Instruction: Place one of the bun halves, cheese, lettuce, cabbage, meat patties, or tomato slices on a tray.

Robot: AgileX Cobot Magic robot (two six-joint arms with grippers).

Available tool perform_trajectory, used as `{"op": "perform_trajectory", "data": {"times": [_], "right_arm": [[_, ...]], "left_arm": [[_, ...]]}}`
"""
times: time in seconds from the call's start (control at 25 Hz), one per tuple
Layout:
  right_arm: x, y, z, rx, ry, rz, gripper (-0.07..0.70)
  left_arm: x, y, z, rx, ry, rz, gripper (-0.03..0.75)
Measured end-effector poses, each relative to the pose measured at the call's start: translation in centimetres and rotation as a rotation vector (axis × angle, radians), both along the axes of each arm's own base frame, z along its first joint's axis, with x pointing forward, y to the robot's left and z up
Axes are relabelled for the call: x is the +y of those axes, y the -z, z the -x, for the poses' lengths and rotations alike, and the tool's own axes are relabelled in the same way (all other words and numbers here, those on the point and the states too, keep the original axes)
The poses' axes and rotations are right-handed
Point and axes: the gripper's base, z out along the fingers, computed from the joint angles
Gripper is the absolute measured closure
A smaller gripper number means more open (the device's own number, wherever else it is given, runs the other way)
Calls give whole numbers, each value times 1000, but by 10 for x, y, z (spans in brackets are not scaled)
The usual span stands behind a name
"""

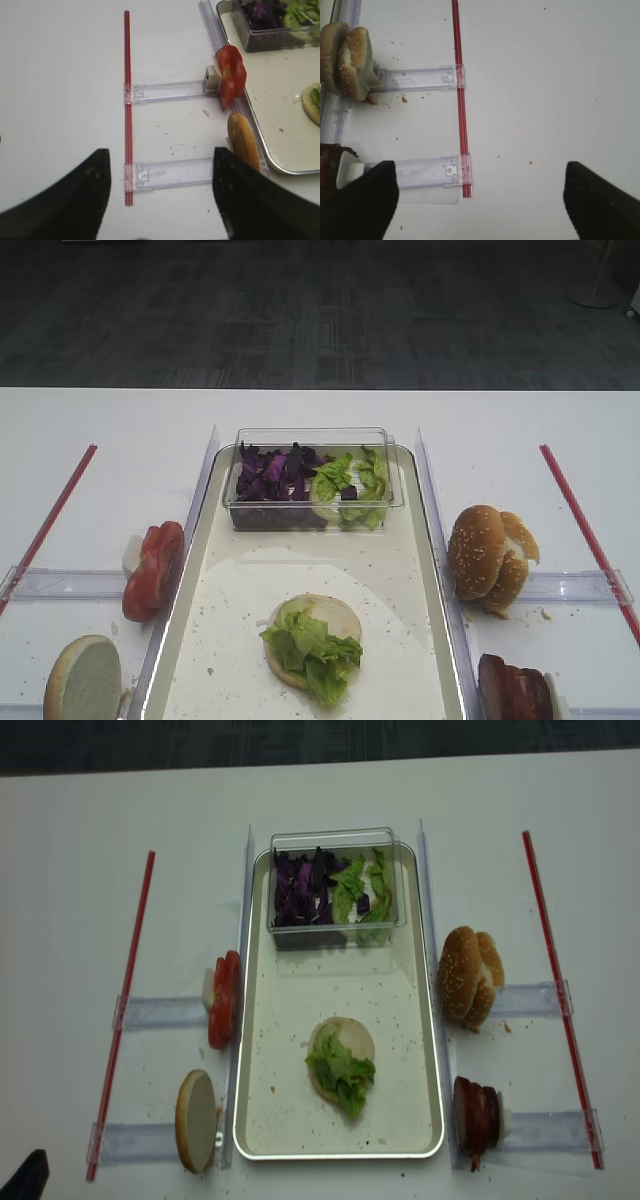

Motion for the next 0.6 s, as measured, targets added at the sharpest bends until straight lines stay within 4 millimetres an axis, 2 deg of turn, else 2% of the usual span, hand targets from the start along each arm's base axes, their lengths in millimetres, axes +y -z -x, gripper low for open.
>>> {"op": "perform_trajectory", "data": {"times": [0.6], "right_arm": [[2,0,22,-152,2,8,-46]], "left_arm": [[0,0,0,0,0,0,307]]}}
